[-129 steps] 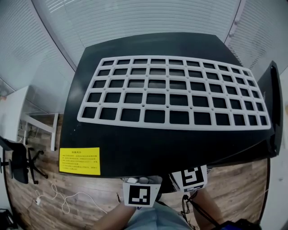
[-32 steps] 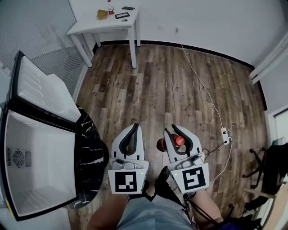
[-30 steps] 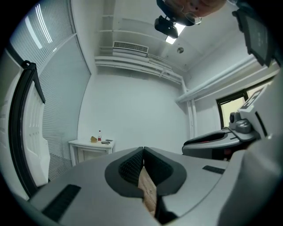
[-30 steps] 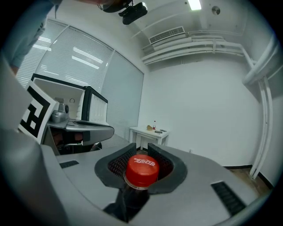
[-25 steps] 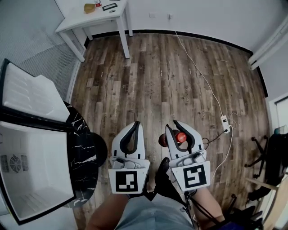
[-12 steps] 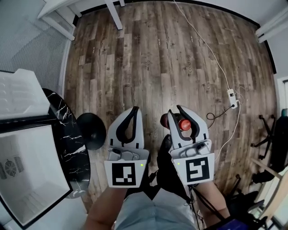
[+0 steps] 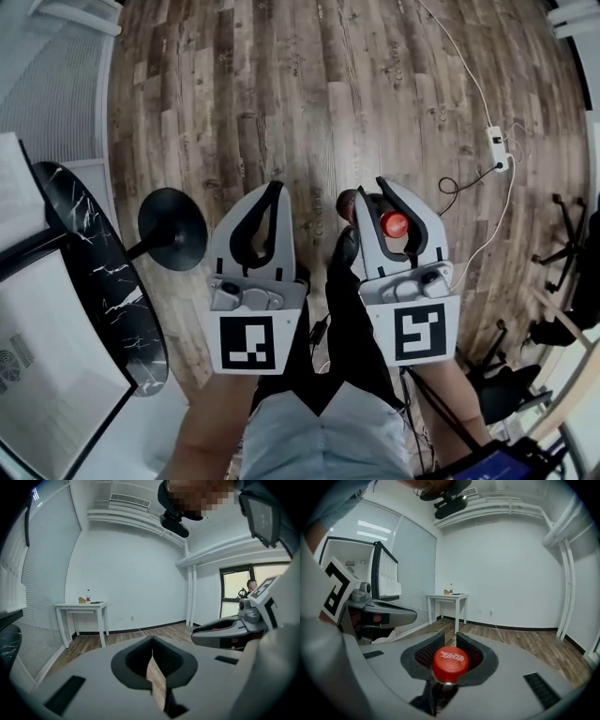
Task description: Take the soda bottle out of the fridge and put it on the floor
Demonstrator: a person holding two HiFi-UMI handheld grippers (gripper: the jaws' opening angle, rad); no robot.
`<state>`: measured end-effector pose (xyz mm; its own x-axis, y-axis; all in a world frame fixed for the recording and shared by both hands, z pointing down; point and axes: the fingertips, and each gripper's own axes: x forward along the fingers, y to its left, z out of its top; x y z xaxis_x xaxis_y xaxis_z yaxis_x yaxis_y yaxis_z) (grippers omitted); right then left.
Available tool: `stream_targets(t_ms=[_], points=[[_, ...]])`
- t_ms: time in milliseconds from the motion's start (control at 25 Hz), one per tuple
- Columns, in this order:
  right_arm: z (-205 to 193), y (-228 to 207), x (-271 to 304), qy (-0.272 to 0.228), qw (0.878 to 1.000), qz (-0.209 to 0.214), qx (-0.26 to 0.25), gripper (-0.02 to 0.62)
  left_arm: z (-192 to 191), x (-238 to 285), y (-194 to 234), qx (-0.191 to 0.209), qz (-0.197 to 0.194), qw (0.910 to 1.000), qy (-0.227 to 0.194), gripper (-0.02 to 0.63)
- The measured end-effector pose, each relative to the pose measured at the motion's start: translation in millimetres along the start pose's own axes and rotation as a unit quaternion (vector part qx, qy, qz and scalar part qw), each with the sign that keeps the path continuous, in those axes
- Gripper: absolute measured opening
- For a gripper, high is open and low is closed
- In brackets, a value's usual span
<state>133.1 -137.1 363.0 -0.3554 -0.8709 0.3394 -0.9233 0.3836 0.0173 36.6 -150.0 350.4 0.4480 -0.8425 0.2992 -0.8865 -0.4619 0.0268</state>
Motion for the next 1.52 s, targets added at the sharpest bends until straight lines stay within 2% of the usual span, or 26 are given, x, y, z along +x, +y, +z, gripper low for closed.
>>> stream_targets(t_ms=[360, 640, 800, 1080, 1240, 1520], points=[[-84.8, 3.4, 54.0, 0.027, 1.0, -0.004, 0.011, 0.091, -81.1, 44.4, 18.4, 0.005, -0.023, 0.9993, 0.028, 0.017], [-150.2, 8.7, 87.6, 0.044, 0.999, -0.002, 0.004, 0.091, -149.9, 64.8, 30.8, -0.019, -0.023, 0.9987, 0.04, 0.017], [-184.3, 9.9, 100.5, 0.053, 0.999, -0.002, 0.006, 0.091, -183.3, 74.7, 30.5, -0.018, -0.032, 0.9982, 0.049, 0.017], [-233.6, 15.5, 119.6, 0.059, 0.998, -0.005, 0.007, 0.089, -231.3, 89.0, 44.3, -0.027, -0.029, 0.9976, 0.057, 0.017], [-264.9, 15.1, 128.7, 0.068, 0.998, -0.007, 0.004, 0.089, -259.5, 98.3, 38.9, -0.03, -0.045, 0.9973, 0.05, 0.017], [-311.4, 14.3, 140.9, 0.075, 0.997, -0.013, 0.001, 0.089, -316.0, 102.8, 32.4, -0.014, -0.065, 0.9949, 0.076, 0.017]])
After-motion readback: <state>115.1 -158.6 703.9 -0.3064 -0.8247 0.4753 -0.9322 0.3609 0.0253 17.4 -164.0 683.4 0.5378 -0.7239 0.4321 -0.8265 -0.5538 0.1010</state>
